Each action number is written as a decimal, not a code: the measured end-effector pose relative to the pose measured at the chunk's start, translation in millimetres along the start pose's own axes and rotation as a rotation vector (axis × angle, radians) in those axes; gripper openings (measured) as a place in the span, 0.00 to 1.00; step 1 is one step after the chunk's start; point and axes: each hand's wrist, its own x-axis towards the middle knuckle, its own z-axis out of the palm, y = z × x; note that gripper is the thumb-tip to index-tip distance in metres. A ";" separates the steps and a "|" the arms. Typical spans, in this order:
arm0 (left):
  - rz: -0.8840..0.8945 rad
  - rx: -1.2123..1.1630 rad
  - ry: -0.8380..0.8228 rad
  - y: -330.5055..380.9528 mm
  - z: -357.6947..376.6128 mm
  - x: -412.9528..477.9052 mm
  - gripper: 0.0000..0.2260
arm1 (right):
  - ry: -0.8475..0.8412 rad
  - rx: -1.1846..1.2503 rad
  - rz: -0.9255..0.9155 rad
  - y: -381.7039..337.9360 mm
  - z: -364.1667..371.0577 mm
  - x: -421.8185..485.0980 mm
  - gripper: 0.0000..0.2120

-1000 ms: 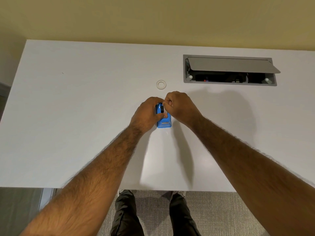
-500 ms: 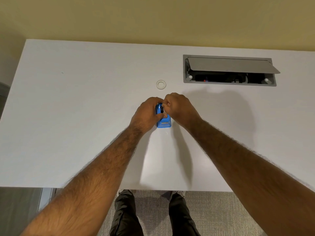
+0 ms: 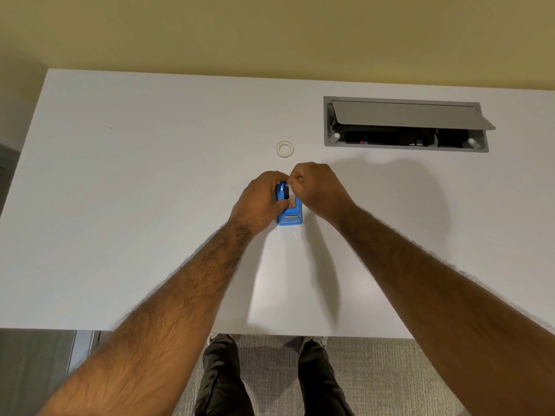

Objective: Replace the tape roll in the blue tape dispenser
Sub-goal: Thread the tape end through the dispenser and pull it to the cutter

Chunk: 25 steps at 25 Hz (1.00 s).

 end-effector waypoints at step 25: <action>-0.005 -0.019 -0.006 -3.3 -0.1 1.7 0.21 | -0.062 -0.098 -0.070 -5.0 -15.8 -5.8 0.11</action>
